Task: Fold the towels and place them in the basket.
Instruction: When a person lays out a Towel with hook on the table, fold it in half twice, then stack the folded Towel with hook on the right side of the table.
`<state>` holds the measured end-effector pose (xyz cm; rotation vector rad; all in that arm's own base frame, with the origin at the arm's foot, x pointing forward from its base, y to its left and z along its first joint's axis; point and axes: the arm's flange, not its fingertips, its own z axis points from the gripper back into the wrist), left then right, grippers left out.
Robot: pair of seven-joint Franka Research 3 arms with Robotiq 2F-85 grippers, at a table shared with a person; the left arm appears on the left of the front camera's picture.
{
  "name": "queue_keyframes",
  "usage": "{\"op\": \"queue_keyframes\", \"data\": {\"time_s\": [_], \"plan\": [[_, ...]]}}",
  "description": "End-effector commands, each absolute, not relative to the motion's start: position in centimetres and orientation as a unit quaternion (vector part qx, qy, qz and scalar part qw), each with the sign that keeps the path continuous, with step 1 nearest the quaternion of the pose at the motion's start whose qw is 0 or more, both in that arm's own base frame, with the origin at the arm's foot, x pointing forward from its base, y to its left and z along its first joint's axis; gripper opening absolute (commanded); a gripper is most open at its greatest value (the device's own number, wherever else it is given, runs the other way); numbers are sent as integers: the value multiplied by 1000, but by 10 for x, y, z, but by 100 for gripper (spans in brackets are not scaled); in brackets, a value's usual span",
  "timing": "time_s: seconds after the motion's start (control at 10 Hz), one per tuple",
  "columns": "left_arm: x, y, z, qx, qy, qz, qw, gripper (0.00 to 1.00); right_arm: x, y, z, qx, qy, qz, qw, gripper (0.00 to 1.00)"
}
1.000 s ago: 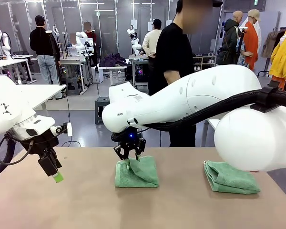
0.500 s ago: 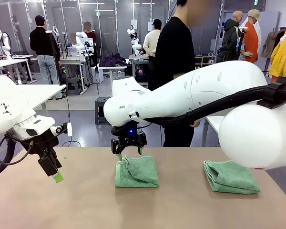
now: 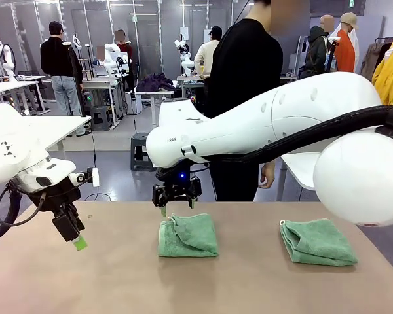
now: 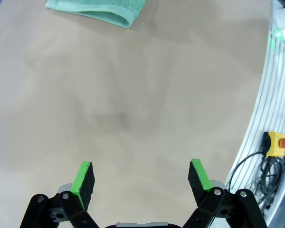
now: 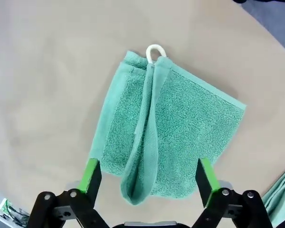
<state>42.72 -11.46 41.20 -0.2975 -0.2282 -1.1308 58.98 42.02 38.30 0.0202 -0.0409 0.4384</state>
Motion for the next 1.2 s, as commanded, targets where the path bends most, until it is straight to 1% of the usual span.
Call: {"op": "queue_keyframes", "data": {"time_s": [0.0, 1.0, 1.1], "plan": [[431, -114, 413, -137, -103, -534, 828, 100, 592, 424, 381, 3, -20, 211, 977, 100], [431, -114, 413, -137, -103, -534, 828, 100, 591, 423, 379, 9, -18, 218, 976, 100], [431, -114, 413, -137, -103, -534, 828, 100, 562, 410, 402, 41, -62, 209, 975, 100]]}}
